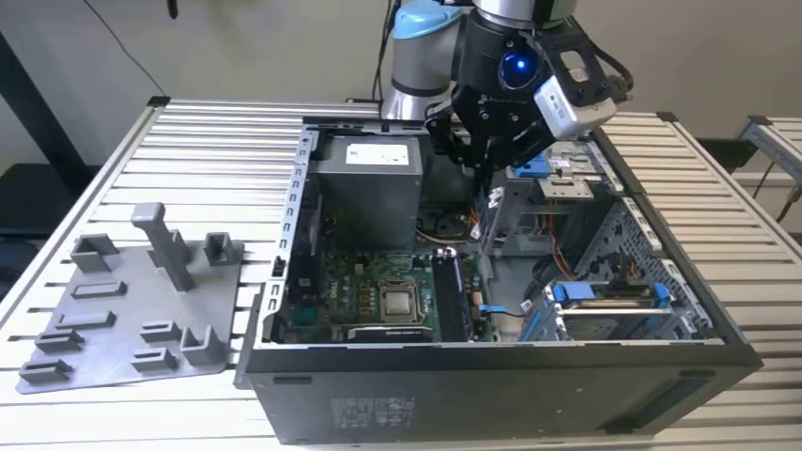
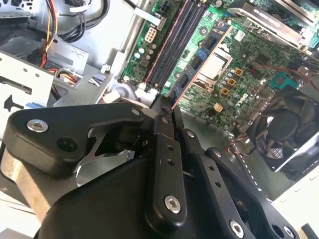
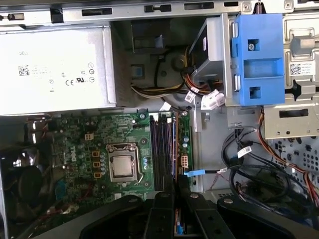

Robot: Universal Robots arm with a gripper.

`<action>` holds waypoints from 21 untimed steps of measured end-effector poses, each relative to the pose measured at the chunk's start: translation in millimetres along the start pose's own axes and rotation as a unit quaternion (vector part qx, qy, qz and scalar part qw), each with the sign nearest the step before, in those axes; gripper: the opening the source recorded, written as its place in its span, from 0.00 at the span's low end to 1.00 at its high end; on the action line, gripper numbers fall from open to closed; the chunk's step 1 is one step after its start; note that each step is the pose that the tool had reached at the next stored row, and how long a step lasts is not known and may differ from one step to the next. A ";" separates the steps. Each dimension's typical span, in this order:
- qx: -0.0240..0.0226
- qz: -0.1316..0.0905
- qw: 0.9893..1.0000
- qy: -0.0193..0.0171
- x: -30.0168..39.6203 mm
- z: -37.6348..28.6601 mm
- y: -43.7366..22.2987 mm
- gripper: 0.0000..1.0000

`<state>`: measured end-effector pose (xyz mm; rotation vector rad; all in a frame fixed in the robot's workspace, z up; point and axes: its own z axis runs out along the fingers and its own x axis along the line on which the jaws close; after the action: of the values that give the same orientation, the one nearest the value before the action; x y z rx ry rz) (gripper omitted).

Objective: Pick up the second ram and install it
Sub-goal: 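Insert the second ram into the second slot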

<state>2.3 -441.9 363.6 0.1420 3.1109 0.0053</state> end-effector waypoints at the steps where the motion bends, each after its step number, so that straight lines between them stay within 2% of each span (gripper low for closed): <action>1: 0.000 0.000 1.000 0.000 0.0 0.7 0.0 0.14; 6: 0.001 0.000 1.000 0.000 0.1 7.7 0.0 0.14; 13: 0.007 -0.014 1.000 -0.001 0.8 16.8 1.3 0.14; 17: 0.008 -0.016 1.000 -0.002 0.7 17.1 1.3 0.14; 21: 0.008 -0.017 1.000 -0.002 1.5 23.4 1.2 0.14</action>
<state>1.6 -440.5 340.1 0.0899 3.1098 -0.0194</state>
